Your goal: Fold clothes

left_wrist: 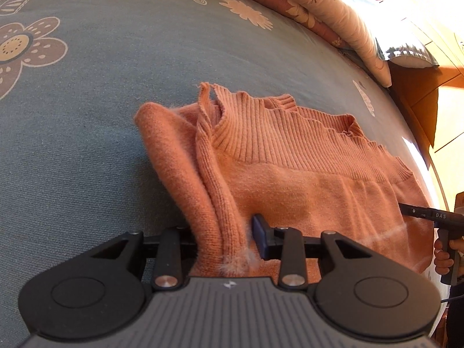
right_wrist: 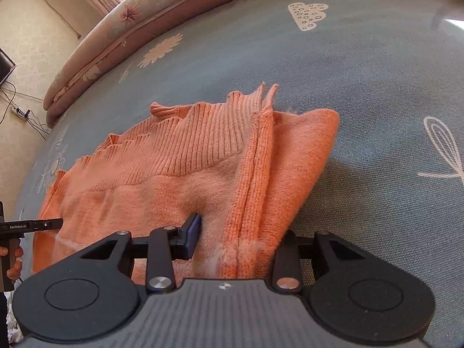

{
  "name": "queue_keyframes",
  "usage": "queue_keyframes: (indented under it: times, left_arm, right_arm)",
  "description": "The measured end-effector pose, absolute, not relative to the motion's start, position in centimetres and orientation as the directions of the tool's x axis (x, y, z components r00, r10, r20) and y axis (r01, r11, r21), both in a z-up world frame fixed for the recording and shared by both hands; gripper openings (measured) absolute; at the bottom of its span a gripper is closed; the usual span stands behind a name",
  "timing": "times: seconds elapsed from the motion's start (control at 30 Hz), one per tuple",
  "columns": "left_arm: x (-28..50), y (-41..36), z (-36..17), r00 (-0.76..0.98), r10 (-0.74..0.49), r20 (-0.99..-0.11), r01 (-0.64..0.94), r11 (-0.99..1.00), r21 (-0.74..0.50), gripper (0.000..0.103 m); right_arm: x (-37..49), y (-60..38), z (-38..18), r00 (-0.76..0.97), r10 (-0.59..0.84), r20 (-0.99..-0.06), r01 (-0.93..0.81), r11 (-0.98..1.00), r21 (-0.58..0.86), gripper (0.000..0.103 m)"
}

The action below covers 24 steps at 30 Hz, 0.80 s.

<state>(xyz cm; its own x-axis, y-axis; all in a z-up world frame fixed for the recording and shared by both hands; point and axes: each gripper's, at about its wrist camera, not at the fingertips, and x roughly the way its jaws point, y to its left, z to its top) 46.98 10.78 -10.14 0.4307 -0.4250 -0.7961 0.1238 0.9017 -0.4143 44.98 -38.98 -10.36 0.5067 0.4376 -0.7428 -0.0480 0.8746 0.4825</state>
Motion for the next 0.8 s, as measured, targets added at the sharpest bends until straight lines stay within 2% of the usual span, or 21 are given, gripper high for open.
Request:
queue_keyframes:
  times: [0.3,0.43,0.57,0.8]
  left_arm:
    - [46.1,9.9,-9.7,0.473,-0.378,-0.796,0.105,0.921,-0.375,0.028]
    - [45.6,9.2,-8.7,0.505,-0.349,-0.790,0.119,0.934,-0.337,0.022]
    - [45.1,10.1,-7.7,0.528,-0.396,-0.752,0.111,0.909,-0.401,0.019]
    - [44.6,8.5,-5.5,0.541,-0.370,-0.755,0.150,0.926,-0.346,0.018]
  right_arm:
    - [43.7,-37.9,-10.0,0.568,0.378,-0.731,-0.038,0.899,0.436,0.038]
    - [43.1,-37.2,-9.2,0.593,0.337,-0.731,-0.018,0.914,0.406,0.033]
    - [42.6,-37.6,-8.3,0.606,0.357,-0.711,0.001,0.894,0.449,0.023]
    - [40.8,-36.8,-5.5,0.641,0.393,-0.660,-0.045,0.877,0.478,0.021]
